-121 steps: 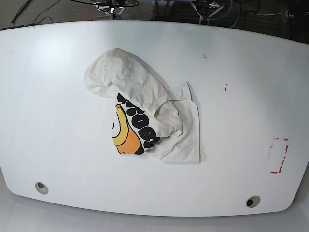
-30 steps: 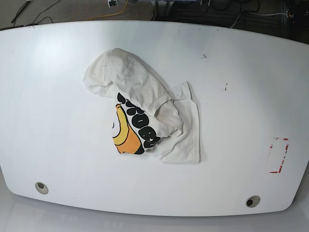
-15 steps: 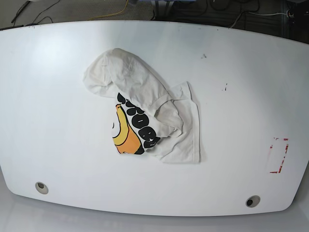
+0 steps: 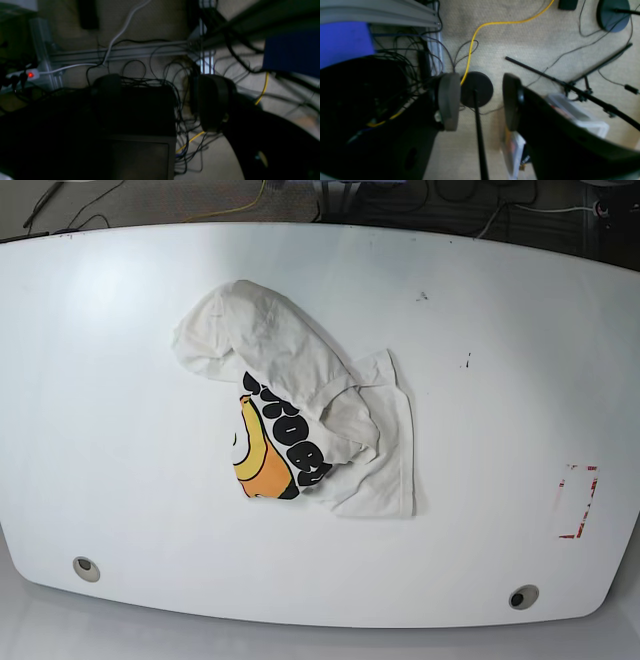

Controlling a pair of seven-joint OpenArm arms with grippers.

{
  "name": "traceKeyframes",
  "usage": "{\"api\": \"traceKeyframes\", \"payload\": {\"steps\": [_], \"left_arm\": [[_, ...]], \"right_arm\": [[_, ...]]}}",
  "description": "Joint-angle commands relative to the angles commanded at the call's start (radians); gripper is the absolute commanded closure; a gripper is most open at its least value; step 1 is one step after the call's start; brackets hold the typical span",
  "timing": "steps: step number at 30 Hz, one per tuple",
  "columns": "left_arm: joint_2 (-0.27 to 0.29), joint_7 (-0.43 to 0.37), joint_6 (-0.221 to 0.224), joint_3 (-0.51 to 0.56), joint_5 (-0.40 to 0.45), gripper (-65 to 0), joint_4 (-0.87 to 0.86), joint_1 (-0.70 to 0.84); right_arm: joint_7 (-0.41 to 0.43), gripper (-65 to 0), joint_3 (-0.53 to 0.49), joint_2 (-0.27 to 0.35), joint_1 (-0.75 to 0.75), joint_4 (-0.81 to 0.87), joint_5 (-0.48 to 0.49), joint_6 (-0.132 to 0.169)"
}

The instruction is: Layout the t-shirt on the table in an organized manner, then fold the t-shirt properly

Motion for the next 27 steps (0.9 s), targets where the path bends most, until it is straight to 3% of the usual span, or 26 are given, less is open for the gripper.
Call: {"api": "traceKeyframes", "payload": {"steps": [12, 27], "left_arm": [[-0.043, 0.0, 0.0, -0.002, -0.092, -43.9, 0.287, 0.172], [-0.068, 0.0, 0.0, -0.055, -0.1, -43.9, 0.621, 0.308]], "right_arm": [[-0.006, -27.2, -0.072, -0.028, -0.204, 0.322, 0.0, -0.005], [-0.035, -27.2, -0.11, -0.029, -0.396, 0.667, 0.101, -0.009]]}}
